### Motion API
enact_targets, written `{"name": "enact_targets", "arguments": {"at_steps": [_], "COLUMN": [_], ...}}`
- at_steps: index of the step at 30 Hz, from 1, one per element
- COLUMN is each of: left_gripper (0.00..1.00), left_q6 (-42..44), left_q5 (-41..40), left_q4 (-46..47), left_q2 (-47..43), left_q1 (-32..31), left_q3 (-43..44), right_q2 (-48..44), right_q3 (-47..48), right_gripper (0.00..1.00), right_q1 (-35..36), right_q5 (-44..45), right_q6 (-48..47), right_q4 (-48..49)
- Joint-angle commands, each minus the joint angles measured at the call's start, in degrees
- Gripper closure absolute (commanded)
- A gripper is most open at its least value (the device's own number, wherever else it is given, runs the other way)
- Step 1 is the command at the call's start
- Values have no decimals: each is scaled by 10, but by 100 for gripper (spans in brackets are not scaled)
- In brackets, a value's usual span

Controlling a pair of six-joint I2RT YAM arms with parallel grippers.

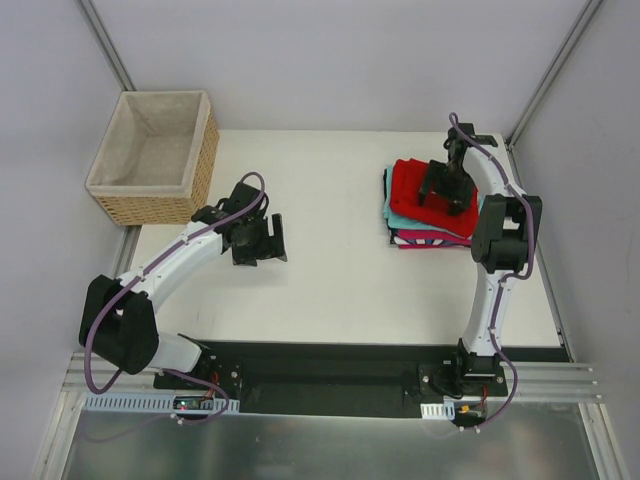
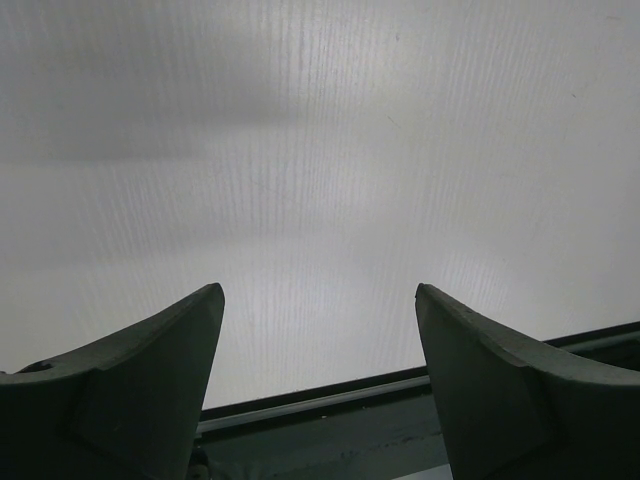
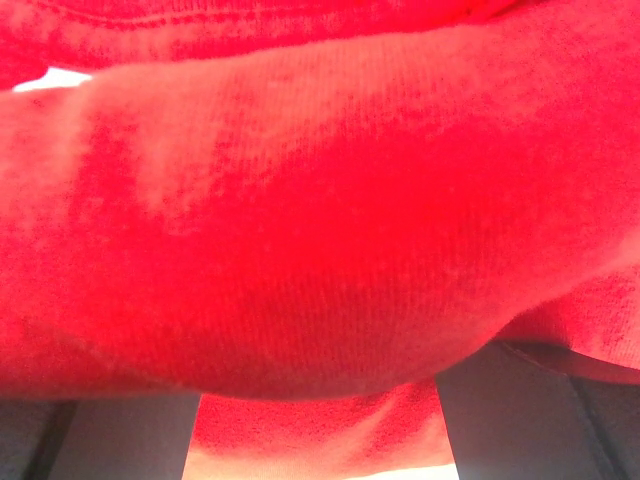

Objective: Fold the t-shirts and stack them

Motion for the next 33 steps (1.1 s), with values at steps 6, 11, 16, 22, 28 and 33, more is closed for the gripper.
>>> {"name": "enact_targets", "arguments": {"at_steps": [6, 11, 16, 22, 28, 33], "left_gripper": [23, 23, 18, 1, 1, 6], "left_q6": [7, 10, 39, 102, 144, 146], "left_q5": [15, 11, -36, -139, -152, -120], "left_q4": [-1, -2, -57, -161, -233, -237], "left_q2": [3, -20, -30, -5, 89, 183], "left_q1": [11, 12, 17, 63, 194, 268], "left_q3": [6, 24, 98, 273, 445, 496], "right_q2": [43, -49, -127, -205, -267, -303], "right_q3": [14, -15, 24, -33, -149, -208], "right_gripper": [15, 14, 13, 13, 13, 13], "right_q1": [-21, -14, 26, 108, 173, 220], "right_q5": [18, 53, 62, 65, 53, 63], "right_q6": [-10, -9, -17, -18, -3, -4], "right_q4": [10, 31, 8, 19, 75, 99]}}
